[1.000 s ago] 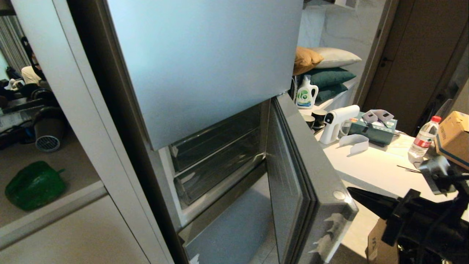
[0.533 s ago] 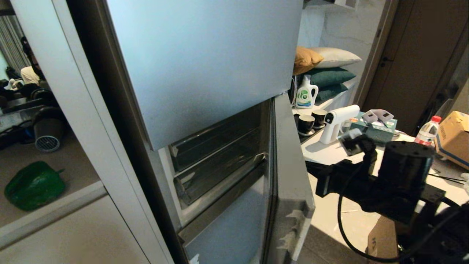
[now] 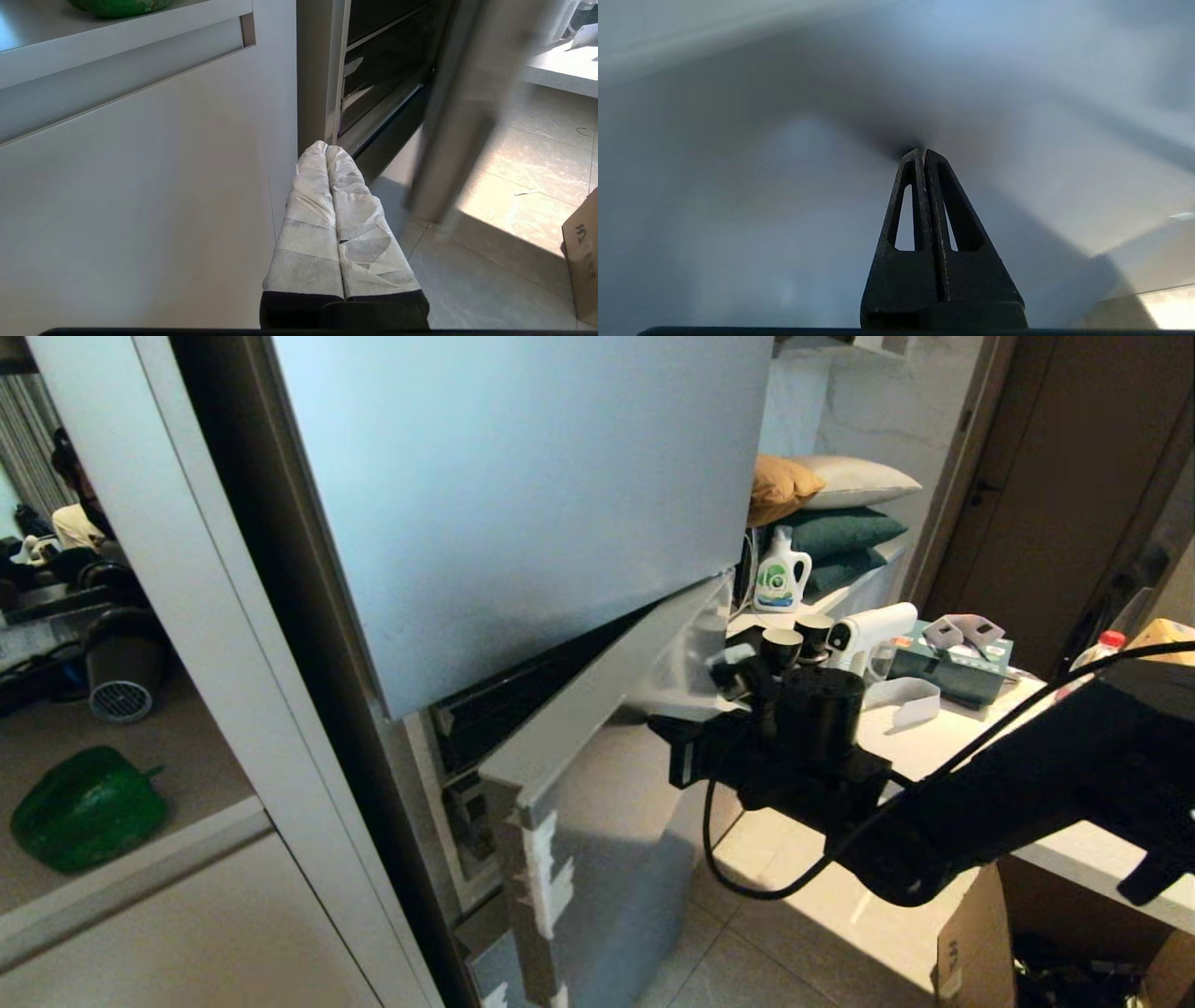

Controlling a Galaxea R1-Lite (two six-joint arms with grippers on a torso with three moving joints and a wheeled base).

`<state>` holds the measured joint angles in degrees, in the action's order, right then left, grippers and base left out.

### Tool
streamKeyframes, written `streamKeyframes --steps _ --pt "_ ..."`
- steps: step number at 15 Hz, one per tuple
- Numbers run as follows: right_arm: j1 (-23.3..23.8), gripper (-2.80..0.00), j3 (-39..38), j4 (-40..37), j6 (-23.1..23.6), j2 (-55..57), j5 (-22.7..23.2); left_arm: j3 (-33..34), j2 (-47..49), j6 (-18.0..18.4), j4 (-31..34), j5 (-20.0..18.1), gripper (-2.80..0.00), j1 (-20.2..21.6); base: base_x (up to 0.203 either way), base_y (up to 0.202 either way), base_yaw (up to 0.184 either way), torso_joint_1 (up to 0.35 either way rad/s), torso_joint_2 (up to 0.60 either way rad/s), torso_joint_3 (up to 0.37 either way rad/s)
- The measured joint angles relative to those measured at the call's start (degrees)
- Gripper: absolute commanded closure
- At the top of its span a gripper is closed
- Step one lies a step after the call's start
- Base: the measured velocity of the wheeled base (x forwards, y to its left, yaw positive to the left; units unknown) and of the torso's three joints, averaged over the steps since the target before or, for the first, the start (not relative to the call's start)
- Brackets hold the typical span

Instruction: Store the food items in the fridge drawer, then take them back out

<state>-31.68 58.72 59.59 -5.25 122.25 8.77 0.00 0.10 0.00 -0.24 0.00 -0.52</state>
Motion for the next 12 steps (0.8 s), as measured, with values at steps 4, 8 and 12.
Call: streamKeyframes --steps 4,8,12 --pt "-1.27 0.00 3.35 -0.28 -0.12 2.64 -2.19 0.00 0.00 0.00 0.00 0.00 0.00 0.00 0.000 0.000 0.000 0.000 0.00 0.000" --pt "-2.83 0.00 2.58 -1.84 -0.38 0.15 -3.79 0.00 0.00 0.00 0.00 0.00 0.00 0.00 0.000 0.000 0.000 0.000 0.00 0.000" --pt "-5.47 0.00 -4.03 -2.49 -0.19 -5.90 -7.80 0.00 0.00 0.00 0.00 0.00 0.00 0.00 0.000 0.000 0.000 0.000 0.00 0.000"
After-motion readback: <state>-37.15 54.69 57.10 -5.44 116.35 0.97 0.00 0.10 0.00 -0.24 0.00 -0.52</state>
